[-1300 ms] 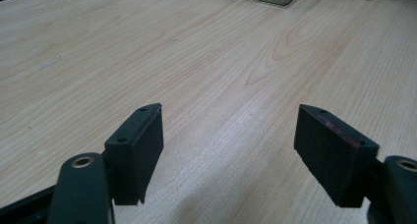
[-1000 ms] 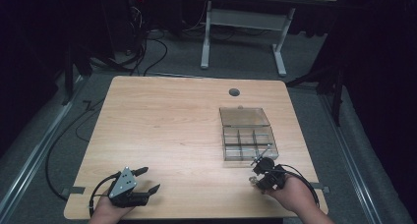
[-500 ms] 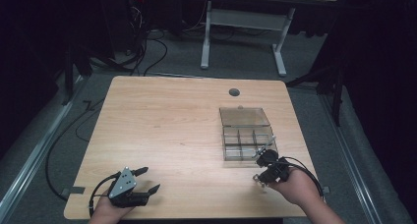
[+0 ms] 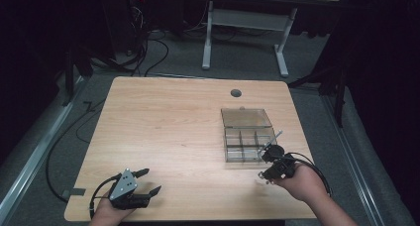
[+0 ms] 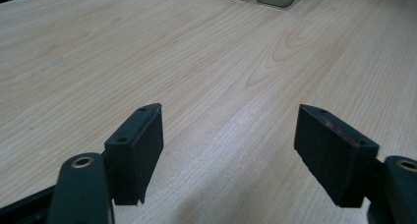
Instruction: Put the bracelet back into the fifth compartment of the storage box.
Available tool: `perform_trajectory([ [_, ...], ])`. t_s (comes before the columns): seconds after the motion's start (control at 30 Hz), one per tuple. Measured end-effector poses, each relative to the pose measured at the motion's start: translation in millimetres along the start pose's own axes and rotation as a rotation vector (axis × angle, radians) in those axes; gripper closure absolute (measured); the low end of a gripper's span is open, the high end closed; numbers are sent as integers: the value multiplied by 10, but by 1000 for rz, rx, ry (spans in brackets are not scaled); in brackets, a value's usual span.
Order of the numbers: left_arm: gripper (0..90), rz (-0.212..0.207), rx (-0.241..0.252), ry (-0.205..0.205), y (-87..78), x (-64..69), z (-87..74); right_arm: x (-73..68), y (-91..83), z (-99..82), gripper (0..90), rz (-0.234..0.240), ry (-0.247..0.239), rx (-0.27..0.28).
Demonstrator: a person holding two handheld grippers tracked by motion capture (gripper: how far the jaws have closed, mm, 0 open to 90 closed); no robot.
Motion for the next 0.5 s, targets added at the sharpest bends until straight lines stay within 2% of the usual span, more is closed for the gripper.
perform_trajectory([
  [0.5, 274, -1, 0, -1, 0, 0, 0, 8, -73, 69, 814, 19, 1, -12],
])
Point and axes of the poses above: each handheld gripper's, and its own axes: y roughly forward along the jaws, z roughly out of its top, x roughly to its right, the point moved 9 cm from there along y, roughly forward along the jaws, and after that the axes turned 5 degrees about y, right-handed, at the moved point
